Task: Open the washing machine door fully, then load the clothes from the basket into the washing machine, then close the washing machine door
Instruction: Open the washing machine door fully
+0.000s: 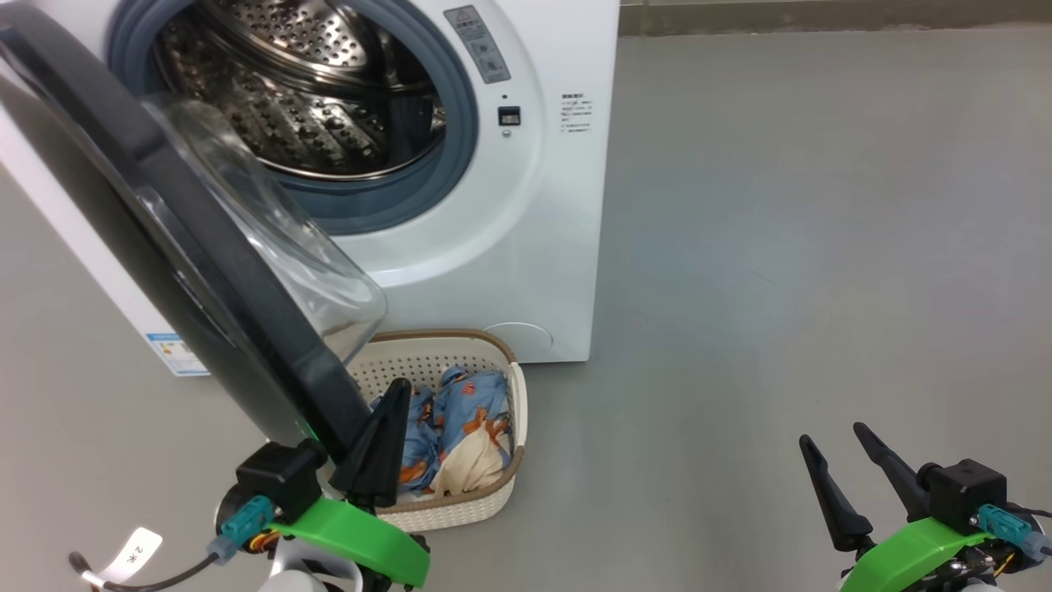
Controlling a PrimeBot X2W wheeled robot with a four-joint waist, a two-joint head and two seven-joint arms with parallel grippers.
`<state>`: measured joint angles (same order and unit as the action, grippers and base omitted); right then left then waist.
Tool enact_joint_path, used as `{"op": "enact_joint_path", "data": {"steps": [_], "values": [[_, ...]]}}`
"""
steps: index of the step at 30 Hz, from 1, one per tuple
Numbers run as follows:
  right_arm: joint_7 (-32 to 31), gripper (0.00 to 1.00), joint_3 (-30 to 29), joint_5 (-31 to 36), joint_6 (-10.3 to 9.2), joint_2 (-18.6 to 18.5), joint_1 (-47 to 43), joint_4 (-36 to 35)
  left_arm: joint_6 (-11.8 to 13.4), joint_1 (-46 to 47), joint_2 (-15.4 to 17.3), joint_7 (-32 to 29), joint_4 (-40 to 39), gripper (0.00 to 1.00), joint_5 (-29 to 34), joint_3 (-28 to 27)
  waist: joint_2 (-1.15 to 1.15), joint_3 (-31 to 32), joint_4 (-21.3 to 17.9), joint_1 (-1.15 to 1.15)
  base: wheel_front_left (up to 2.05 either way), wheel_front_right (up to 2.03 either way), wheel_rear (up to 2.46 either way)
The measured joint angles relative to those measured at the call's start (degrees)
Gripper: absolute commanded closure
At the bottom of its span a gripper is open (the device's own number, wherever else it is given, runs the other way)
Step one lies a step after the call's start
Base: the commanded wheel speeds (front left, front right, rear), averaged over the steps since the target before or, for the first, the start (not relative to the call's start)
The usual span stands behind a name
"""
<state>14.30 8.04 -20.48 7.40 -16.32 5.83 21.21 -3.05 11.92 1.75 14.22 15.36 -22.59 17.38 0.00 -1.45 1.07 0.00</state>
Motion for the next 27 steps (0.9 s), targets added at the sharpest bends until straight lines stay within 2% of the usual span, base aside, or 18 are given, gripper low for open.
{"op": "enact_joint_path", "data": {"steps": [17, 27], "values": [[0.0, 0.0, -0.7, 0.32, 0.0, -0.02, -0.26, -0.79, -0.15, -1.62, -0.33, 0.4, -1.52, 1.0, 0.27, -0.31, 0.0, -0.07, 5.17, 0.0, 0.0, 0.0, 0.0], [0.0, 0.0, -1.33, 0.33, 0.0, 0.0, -0.81, -1.05, 0.87, -3.9, 1.19, 0.32, -3.94, 1.0, 0.67, -0.54, 0.0, -0.08, 9.06, 0.0, 0.0, 0.0, 0.0]]}}
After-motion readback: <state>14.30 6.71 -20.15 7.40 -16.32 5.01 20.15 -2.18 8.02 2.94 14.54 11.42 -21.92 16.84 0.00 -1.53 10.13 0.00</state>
